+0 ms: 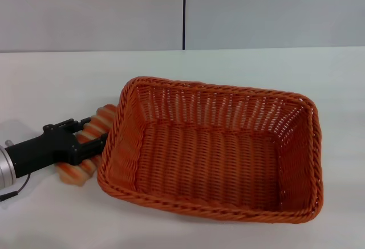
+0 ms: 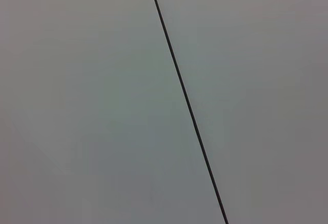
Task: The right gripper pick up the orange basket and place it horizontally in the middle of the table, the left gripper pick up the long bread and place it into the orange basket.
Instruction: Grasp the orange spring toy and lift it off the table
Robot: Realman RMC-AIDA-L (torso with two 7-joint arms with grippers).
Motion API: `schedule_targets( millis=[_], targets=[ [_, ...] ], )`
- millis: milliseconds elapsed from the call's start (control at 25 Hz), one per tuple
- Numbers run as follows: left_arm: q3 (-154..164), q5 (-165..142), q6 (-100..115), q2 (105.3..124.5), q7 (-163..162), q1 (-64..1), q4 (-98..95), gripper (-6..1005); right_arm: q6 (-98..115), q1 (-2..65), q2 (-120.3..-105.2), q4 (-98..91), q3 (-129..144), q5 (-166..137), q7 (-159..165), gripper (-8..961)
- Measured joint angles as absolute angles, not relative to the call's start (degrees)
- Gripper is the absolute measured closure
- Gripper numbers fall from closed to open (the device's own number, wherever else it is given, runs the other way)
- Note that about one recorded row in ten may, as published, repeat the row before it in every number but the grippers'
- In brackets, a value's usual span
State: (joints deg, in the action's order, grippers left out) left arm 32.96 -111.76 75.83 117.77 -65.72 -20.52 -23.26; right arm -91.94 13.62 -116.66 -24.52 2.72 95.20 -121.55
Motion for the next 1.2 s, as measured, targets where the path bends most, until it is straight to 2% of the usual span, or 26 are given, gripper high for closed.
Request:
schedule_targets(
  millis=[360, 800, 1200],
  targets=[
    [33.0, -111.8, 76.3, 117.7, -64.8, -20.6, -23.3, 359, -91.9, 13.6, -116.57, -24.5, 2.4, 95.3, -121.6, 447],
    [33.0, -111.8, 76.4, 117.68, -64.8, -20.5, -23.3, 405, -91.8, 13.7, -116.56, -24.5, 2.5, 95.4, -121.6, 448],
    [33.0, -111.7, 76.8, 117.59, -64.9, -20.2, -23.5, 505, -91.8, 13.7, -116.75, -24.4, 2.5, 95.4, -121.6, 447]
  ],
)
